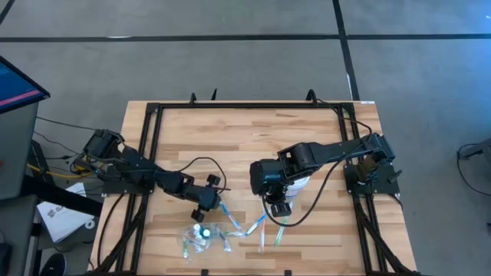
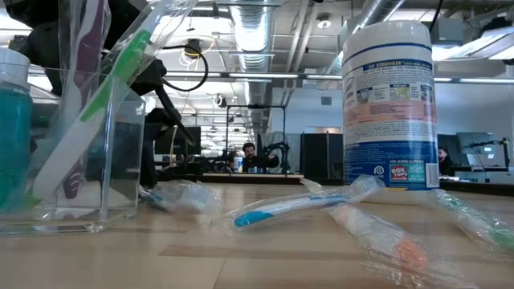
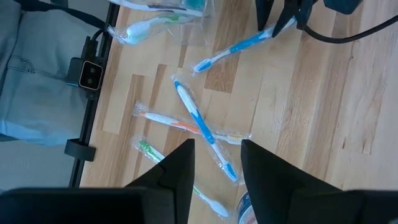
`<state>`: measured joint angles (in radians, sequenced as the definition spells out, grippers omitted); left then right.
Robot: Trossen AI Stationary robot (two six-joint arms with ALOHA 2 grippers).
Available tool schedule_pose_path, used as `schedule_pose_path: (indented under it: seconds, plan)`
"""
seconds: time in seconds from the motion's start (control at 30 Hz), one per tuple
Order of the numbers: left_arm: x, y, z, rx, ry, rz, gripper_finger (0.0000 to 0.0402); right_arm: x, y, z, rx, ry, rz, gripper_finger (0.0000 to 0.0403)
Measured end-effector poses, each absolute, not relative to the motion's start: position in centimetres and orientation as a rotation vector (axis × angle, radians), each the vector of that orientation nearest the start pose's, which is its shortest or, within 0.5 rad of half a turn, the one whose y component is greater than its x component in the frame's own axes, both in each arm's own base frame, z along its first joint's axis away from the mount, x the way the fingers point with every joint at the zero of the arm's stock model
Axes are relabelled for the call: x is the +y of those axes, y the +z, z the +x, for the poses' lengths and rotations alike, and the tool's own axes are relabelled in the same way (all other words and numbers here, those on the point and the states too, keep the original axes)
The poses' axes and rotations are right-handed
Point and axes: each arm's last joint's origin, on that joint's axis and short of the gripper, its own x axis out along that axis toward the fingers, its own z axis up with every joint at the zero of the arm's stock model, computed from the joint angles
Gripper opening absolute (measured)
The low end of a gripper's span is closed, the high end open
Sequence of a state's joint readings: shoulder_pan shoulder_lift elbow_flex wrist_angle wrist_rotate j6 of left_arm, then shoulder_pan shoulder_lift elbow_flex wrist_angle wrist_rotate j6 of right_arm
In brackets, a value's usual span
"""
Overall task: Pick & Place toothbrushing station
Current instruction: Put the left blue toothbrush into the transparent organizer
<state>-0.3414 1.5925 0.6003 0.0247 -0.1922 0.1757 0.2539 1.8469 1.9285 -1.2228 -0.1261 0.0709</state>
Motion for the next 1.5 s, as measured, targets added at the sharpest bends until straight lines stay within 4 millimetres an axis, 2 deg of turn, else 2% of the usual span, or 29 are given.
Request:
schedule_pose_path:
  seconds: [0.1, 0.27, 0.83, 1.03, 1.5]
  plan:
    - [-8.0, 11.6, 25.2, 0.932, -0.200, 0.418, 0.0080, 9.7, 35.0, 35.9, 1.156, 0.297, -0.011, 0.0122]
    - [-7.3, 11.5, 25.3, 0.939, -0.162, 0.402, 0.0018, 9.7, 35.0, 35.9, 1.156, 0.297, -0.011, 0.0122]
    - [-6.8, 11.8, 25.3, 0.926, -0.006, 0.341, 0.0008, 9.7, 35.0, 35.9, 1.151, 0.298, -0.011, 0.0122]
    - [-6.5, 13.7, 25.2, 0.840, 0.079, 0.338, 0.0010, 9.8, 35.1, 36.1, 1.128, 0.301, -0.009, 0.0122]
    - [-4.2, 20.6, 23.6, 0.542, 0.356, 0.216, 0.0010, 10.0, 35.5, 36.9, 1.023, 0.308, -0.043, 0.0122]
